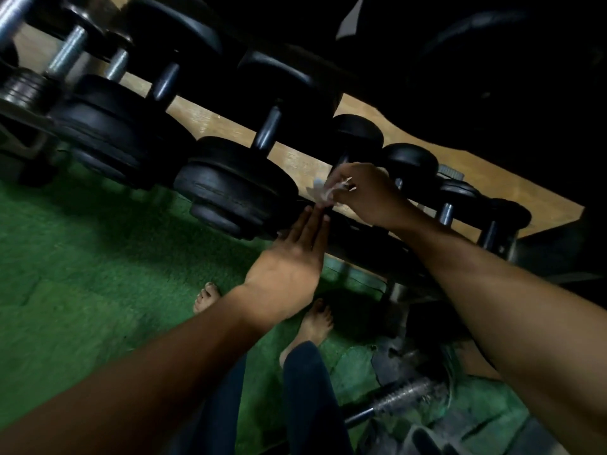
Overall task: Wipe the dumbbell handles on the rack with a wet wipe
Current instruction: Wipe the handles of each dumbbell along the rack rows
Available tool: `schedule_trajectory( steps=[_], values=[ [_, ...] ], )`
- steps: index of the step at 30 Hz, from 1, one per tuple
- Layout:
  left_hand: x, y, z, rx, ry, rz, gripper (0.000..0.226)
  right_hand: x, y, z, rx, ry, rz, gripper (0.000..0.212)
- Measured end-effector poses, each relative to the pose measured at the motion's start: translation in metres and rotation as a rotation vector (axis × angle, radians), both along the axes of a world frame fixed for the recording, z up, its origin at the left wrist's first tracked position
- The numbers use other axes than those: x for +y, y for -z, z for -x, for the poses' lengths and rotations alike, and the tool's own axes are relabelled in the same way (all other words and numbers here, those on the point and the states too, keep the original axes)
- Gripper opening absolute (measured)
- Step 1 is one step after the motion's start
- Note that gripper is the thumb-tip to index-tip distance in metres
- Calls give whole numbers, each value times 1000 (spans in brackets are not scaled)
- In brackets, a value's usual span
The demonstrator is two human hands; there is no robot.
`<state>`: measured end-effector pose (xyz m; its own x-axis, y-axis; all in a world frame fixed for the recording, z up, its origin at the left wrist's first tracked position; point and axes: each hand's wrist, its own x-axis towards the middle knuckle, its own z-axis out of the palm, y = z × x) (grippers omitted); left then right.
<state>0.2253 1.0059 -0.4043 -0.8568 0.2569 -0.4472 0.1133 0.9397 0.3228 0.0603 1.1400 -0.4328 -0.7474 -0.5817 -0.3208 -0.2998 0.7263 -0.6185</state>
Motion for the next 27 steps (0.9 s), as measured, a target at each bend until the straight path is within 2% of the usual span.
schedule_trajectory(
  steps=[5,9,13,16,18,23,27],
  values=[
    [9,7,-7,60,-49,36,69,-1,11,3,38,-296,-108,24],
    [3,7,-7,34,-38,13,78,-11,0,10,95,-501,-171,17],
    [-2,4,-4,-15,-4,15,88,-7,-5,16,221,-238,-253,27],
    [-5,7,-5,23,5,-4,92,-9,-5,4,188,-306,-213,17],
    [-7,8,-6,38,9,-16,93,-12,-4,-2,165,-423,-219,21],
    [-7,10,-7,47,6,-28,94,-9,5,7,293,-151,-289,22],
    [-9,10,-9,36,22,-20,96,-14,7,-1,269,-306,-305,21]
  ],
)
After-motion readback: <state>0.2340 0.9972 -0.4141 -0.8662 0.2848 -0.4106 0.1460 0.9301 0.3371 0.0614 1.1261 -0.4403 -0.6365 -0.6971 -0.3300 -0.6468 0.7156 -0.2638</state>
